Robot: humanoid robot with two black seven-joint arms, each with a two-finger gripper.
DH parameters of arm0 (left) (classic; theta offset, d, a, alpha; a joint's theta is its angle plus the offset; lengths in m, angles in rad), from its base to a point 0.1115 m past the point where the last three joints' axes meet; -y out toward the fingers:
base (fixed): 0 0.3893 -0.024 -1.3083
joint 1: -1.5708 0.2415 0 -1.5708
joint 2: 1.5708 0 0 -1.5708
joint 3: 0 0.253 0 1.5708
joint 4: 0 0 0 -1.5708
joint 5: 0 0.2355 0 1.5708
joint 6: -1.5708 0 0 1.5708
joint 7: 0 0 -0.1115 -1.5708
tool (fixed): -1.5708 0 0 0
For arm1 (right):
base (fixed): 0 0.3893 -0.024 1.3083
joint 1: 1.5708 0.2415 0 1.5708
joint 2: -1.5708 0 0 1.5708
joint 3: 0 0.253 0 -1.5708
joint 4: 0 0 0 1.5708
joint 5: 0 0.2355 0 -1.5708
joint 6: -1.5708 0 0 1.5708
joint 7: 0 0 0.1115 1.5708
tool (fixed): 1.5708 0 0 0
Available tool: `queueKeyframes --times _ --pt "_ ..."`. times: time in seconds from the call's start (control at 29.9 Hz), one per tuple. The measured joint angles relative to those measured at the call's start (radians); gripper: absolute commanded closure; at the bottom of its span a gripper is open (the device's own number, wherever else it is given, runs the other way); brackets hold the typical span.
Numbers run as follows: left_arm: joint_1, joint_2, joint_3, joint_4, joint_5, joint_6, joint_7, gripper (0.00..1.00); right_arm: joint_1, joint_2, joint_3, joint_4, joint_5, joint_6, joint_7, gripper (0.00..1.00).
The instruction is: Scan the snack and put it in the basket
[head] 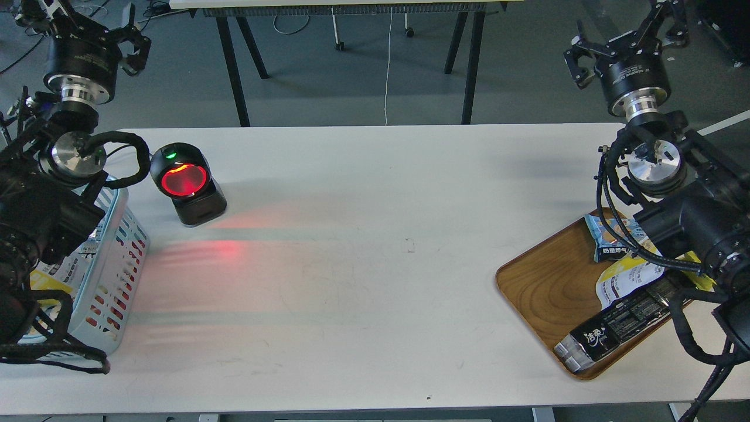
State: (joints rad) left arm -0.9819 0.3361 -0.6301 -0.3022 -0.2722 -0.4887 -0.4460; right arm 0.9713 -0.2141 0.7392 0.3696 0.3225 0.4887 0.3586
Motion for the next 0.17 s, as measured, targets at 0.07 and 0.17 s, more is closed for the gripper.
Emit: queueKeyframes --times 0.07,0.17 --pt "0.005 -0.010 -0.004 0.000 -0.005 0.000 0.001 0.00 -0.004 0.002 0.000 0.001 0.000 0.000 0.000 0.01" --pt "0.009 -0.014 -0.004 -0.007 -0.006 0.000 0.002 0.00 -0.004 0.002 -0.002 0.001 0.000 0.000 0.000 0.01"
